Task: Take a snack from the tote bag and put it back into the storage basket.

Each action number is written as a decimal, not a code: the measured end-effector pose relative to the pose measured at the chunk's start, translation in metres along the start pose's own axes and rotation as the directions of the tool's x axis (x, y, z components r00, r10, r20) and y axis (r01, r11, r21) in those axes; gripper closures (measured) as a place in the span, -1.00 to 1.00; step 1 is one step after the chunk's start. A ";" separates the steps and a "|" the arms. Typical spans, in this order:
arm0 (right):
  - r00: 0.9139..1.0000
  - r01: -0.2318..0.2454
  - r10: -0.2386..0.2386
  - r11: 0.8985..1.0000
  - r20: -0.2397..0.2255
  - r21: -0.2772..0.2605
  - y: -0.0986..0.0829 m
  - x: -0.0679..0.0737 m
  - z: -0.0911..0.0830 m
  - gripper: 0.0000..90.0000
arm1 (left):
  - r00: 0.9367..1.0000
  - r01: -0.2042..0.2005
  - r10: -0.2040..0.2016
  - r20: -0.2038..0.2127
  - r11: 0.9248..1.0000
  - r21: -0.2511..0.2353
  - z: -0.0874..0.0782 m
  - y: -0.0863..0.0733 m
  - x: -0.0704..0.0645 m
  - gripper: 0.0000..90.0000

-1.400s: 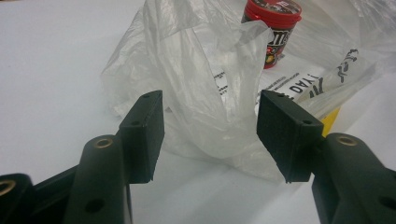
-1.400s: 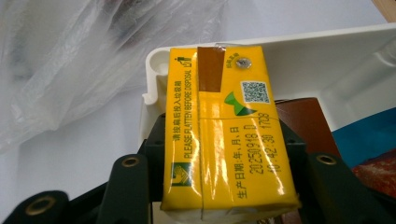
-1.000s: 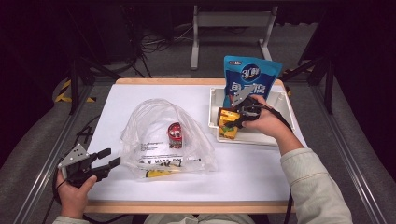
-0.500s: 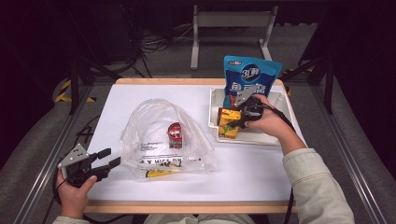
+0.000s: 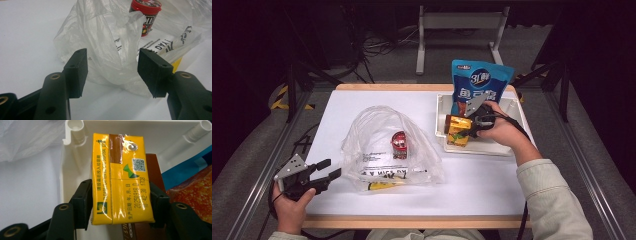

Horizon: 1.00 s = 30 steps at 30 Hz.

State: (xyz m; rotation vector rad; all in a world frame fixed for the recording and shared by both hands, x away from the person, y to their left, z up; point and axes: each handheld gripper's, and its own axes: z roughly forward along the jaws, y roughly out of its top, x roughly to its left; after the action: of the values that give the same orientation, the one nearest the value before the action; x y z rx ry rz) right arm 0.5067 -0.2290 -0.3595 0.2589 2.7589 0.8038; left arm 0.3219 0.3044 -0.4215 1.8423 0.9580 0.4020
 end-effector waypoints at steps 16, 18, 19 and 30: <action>1.000 0.016 -0.016 1.000 0.013 0.000 -0.001 0.000 -0.005 -0.05 | 1.000 0.001 -0.001 -0.001 1.000 0.001 0.001 0.000 0.000 -0.06; 1.000 0.001 -0.001 1.000 0.009 -0.016 0.000 0.001 -0.005 -0.13 | 1.000 -0.002 0.002 -0.001 1.000 0.001 0.001 0.000 0.000 -0.06; 1.000 0.001 -0.001 1.000 0.009 -0.016 0.000 0.001 -0.005 -0.13 | 1.000 -0.002 0.002 -0.001 1.000 0.001 0.001 0.000 0.000 -0.06; 0.998 0.014 -0.008 0.994 0.062 -0.109 0.024 0.007 -0.019 -0.22 | 1.000 -0.001 0.001 -0.002 1.000 -0.001 0.000 0.000 0.000 -0.07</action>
State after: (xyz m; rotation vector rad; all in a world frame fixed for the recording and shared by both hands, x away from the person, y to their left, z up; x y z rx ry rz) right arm 0.4970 -0.2169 -0.3320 0.2425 2.6469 0.9250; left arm 0.3223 0.3045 -0.4219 1.8416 0.9584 0.4051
